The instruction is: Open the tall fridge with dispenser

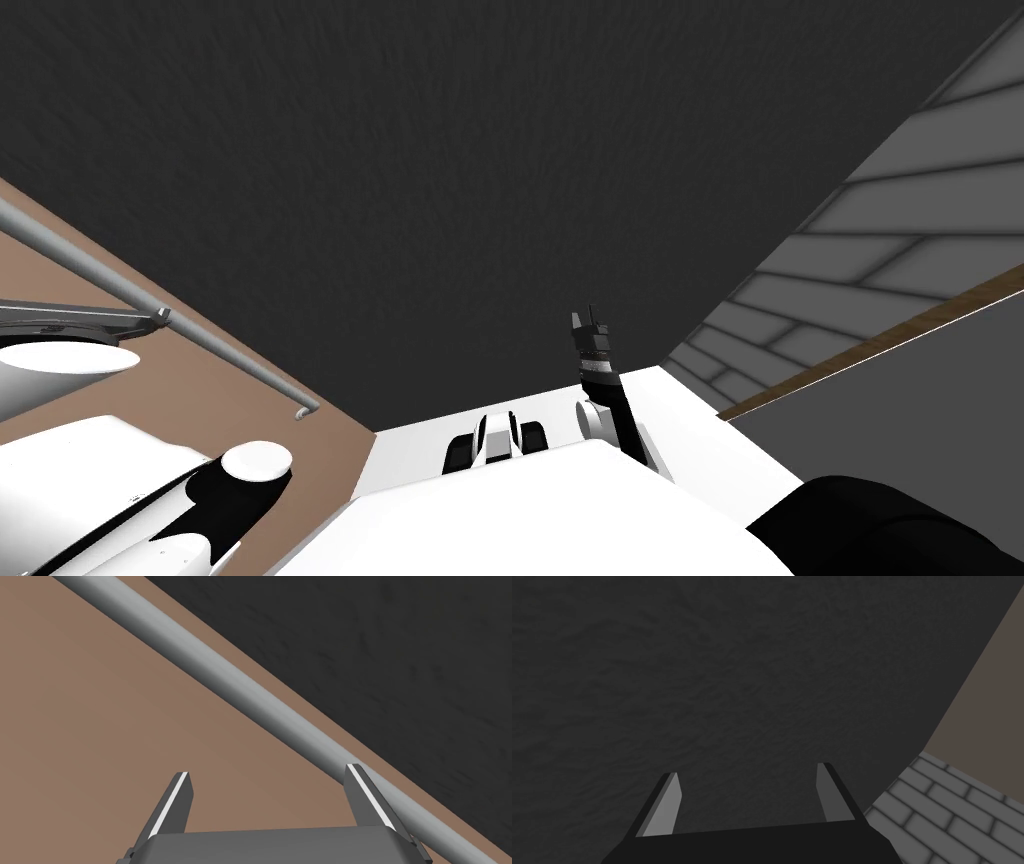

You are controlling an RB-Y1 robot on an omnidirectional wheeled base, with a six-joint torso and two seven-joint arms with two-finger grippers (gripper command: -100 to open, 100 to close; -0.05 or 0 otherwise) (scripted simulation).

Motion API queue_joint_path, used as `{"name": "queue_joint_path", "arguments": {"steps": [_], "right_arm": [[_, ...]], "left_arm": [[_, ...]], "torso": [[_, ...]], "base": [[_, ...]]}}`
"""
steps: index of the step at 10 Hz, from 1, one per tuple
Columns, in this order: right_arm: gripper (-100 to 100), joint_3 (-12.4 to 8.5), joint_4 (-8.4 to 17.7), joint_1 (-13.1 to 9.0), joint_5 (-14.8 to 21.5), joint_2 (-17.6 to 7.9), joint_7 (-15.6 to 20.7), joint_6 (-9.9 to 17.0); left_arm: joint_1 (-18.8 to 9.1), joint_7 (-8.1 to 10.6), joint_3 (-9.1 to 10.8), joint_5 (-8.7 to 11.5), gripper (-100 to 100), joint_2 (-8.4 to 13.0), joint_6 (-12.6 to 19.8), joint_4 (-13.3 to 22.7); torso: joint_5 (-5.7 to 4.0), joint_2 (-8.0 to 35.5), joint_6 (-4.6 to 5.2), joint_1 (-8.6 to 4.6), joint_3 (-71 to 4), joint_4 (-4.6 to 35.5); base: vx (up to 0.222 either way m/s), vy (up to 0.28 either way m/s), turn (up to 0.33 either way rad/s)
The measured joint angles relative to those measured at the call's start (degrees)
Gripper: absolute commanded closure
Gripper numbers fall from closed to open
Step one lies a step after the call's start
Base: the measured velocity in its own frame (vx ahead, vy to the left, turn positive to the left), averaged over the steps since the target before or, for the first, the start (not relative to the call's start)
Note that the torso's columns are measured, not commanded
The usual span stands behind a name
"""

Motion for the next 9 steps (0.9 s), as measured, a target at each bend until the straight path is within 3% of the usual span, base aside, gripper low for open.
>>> {"name": "queue_joint_path", "arguments": {"steps": [2,3,6,9], "right_arm": [[0,0.0,0.0,0.01,0.0,0.0,0.0,0.0],[0,0.0,0.0,0.0,0.0,0.0,0.0,0.0],[0,0.01,0.0,-0.03,0.0,0.01,0.0,0.0],[0,0.01,0.0,-0.03,0.0,0.01,0.0,0.01]], "left_arm": [[-0.28,0.05,0.38,-0.47,-100,0.39,1.24,-0.09],[-0.24,0.04,0.46,-0.54,100,0.37,1.66,-0.14],[-0.71,-0.21,-1.07,0.44,100,-0.31,2.23,-0.05],[-1.65,-0.58,-3.24,1.8,100,-0.85,2.73,-0.56]], "torso": [[-0.2,0.0,-0.16,0.27,-0.05,0.16],[-0.09,0.04,-0.19,0.3,-0.03,0.11],[-0.25,1.08,-0.43,-0.48,0.7,0.4],[-0.06,0.6,-0.45,-0.12,0.42,0.22]], "base": [[0.024,0.011,0.015],[-0.017,-0.027,0.0],[-0.206,-0.106,-0.117],[-0.235,-0.088,-0.068]]}}
